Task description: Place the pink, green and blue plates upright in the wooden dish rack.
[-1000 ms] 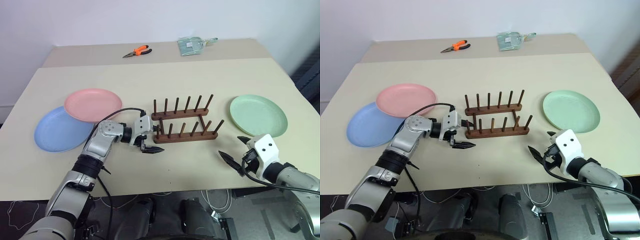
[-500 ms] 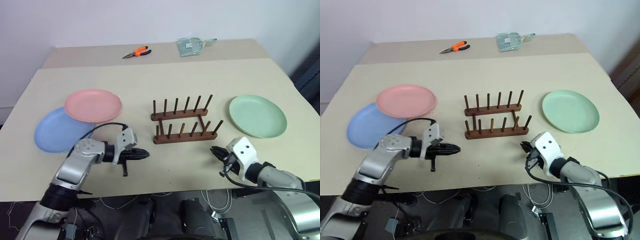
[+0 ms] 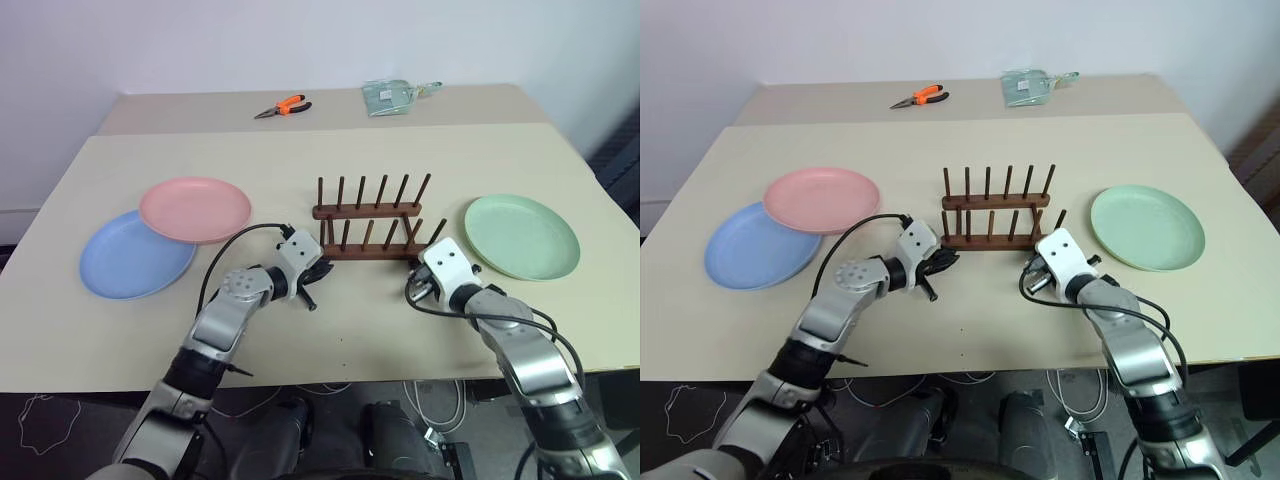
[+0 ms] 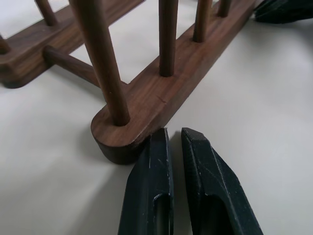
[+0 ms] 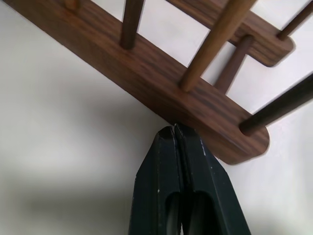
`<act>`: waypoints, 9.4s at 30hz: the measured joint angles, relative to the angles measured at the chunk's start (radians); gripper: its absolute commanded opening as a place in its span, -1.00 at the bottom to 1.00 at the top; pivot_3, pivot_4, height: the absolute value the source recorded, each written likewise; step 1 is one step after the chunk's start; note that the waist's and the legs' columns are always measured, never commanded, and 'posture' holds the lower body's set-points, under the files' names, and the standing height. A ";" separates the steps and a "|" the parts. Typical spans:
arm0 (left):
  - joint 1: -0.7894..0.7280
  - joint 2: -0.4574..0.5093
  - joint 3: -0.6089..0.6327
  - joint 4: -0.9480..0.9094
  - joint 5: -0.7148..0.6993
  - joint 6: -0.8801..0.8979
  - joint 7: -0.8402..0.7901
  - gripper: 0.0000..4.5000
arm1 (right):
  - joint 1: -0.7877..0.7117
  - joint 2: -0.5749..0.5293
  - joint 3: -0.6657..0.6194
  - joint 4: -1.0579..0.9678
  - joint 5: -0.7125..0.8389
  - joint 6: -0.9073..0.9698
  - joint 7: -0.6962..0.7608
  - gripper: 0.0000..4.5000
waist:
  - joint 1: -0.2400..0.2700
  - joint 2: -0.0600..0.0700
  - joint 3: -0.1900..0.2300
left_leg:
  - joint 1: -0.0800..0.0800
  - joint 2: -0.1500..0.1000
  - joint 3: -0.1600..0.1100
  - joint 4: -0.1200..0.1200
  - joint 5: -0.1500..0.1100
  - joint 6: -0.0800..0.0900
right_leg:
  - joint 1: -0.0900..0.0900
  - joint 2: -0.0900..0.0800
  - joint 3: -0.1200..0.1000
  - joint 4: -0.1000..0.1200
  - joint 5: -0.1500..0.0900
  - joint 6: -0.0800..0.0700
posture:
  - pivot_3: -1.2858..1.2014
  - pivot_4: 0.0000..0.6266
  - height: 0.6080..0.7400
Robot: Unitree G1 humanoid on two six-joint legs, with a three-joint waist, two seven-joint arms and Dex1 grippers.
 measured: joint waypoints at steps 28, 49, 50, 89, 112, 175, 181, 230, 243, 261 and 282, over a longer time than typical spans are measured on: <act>-0.160 0.227 0.642 -0.073 -0.047 0.196 0.553 0.98 | 0.051 -0.034 0.006 -0.152 0.072 -0.075 0.183 1.00 | -0.025 -0.003 0.003 | -0.003 0.000 0.000 -0.005 0.001 -0.002 | -0.009 0.001 0.001 0.002 0.001 0.002 | 0.03 -0.52 0.68; -0.152 -0.005 1.040 -0.199 -0.356 0.700 0.727 -0.98 | 0.001 -0.026 0.044 -0.055 0.035 -0.158 0.211 1.00 | -0.025 -0.009 0.004 | -0.003 0.001 -0.001 -0.002 0.000 -0.005 | -0.006 0.004 0.000 0.003 0.001 0.002 | 0.03 -0.52 0.68; -0.146 -0.004 1.030 -0.195 -0.356 0.693 0.723 -0.98 | 0.006 -0.026 0.044 -0.057 0.035 -0.158 0.208 1.00 | -0.025 -0.009 0.004 | -0.003 0.001 -0.001 -0.002 0.000 -0.005 | -0.006 0.004 0.000 0.003 0.001 0.002 | 0.03 -0.52 0.68; -0.205 0.002 0.868 -0.057 -0.416 0.655 0.726 0.30 | 0.006 -0.025 0.046 -0.049 0.005 -0.178 0.191 1.00 | -0.025 -0.009 0.004 | -0.003 0.001 -0.001 -0.002 0.000 -0.005 | -0.006 0.004 0.000 0.003 0.001 0.002 | 0.03 -0.52 0.68; -0.308 0.067 0.760 -0.210 -0.473 0.508 0.612 -0.99 | -0.156 -0.119 -0.035 -0.229 0.016 -0.213 0.247 1.00 | -0.025 -0.009 0.005 | -0.003 0.001 -0.001 -0.002 0.000 -0.005 | -0.006 0.003 0.000 0.002 0.001 0.002 | 0.03 -0.52 0.68; 0.025 0.254 0.162 -0.460 -0.374 0.043 -0.102 0.29 | -0.227 0.050 -0.432 -0.159 0.704 0.221 0.101 -1.00 | -0.027 -0.007 0.005 | -0.003 0.003 0.002 -0.007 0.002 -0.003 | -0.010 0.003 0.005 0.002 0.002 -0.003 | 0.03 -0.52 0.68; 0.037 0.247 0.142 -0.473 -0.372 0.043 -0.102 0.30 | -0.227 0.033 -0.408 -0.058 0.691 0.218 0.114 -0.48 | -0.026 -0.007 0.005 | -0.003 0.003 0.002 -0.007 0.002 -0.002 | -0.010 0.003 0.005 0.001 0.002 -0.003 | 0.03 -0.52 0.68; 0.084 0.257 0.110 -0.406 -0.297 -0.009 -0.142 0.30 | -0.163 -0.270 -0.420 -0.024 0.187 -0.268 0.090 -0.98 | -0.025 -0.004 0.007 | -0.006 0.004 0.004 -0.004 0.001 -0.001 | -0.011 0.001 0.002 0.000 0.002 -0.002 | 0.03 -0.52 0.68; 0.101 0.255 0.171 -0.335 -0.286 -0.055 -0.140 0.30 | -0.417 0.009 -0.407 -0.320 1.343 0.139 -0.199 -0.98 | -0.027 -0.005 0.007 | -0.009 0.004 0.004 -0.003 0.000 0.001 | -0.013 0.000 0.003 0.000 0.001 -0.005 | 0.03 -0.52 0.68; 0.116 0.257 0.171 -0.365 -0.286 -0.047 -0.131 0.30 | -0.371 0.121 -0.299 -0.107 1.232 0.157 -0.212 -0.98 | -0.027 -0.004 0.007 | -0.009 0.004 0.004 -0.004 0.001 0.001 | -0.014 0.001 0.003 0.001 0.003 -0.002 | 0.03 -0.52 0.68; 0.131 0.258 0.170 -0.367 -0.288 -0.034 -0.129 0.73 | -0.432 -0.046 -0.163 -0.047 0.837 0.148 -0.037 0.82 | -0.027 -0.004 0.008 | -0.009 0.004 0.004 -0.004 0.001 0.000 | -0.015 0.001 0.002 0.001 0.003 -0.002 | 0.03 -0.52 0.68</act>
